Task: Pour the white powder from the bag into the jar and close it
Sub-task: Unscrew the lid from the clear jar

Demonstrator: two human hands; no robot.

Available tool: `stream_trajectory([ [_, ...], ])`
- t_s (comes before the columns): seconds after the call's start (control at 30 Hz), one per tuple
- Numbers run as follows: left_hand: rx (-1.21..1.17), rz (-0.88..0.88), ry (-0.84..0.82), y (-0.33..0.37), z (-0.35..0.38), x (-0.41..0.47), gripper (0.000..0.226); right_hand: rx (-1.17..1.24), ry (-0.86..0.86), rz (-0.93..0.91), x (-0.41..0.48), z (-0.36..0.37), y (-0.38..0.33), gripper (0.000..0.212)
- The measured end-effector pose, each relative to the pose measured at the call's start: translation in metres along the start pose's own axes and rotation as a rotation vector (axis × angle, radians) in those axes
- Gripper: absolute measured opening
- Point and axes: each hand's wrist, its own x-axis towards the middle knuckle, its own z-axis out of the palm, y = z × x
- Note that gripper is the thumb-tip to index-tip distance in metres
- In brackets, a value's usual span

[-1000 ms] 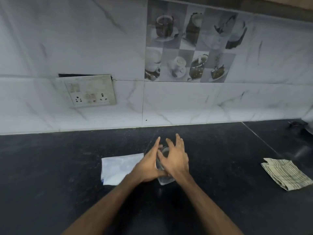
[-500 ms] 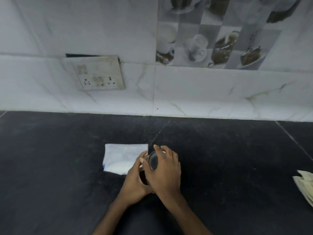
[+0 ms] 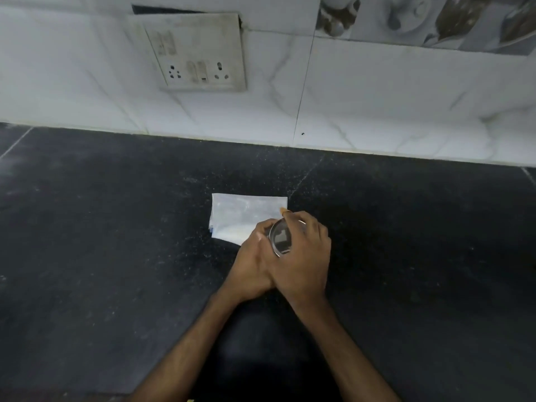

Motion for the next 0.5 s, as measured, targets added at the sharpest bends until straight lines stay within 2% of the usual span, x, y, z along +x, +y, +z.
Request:
stream_trajectory([
  [0.13, -0.090, -0.032, -0.096, -0.018, -0.006, -0.002, 0.085, 0.001, 0.095, -0.026, -0.004, 0.004, -0.002, 0.047],
  [0.5, -0.157, -0.031, -0.144, -0.020, -0.013, -0.004, 0.098, -0.004, 0.025, -0.079, -0.003, 0.000, -0.001, 0.050],
])
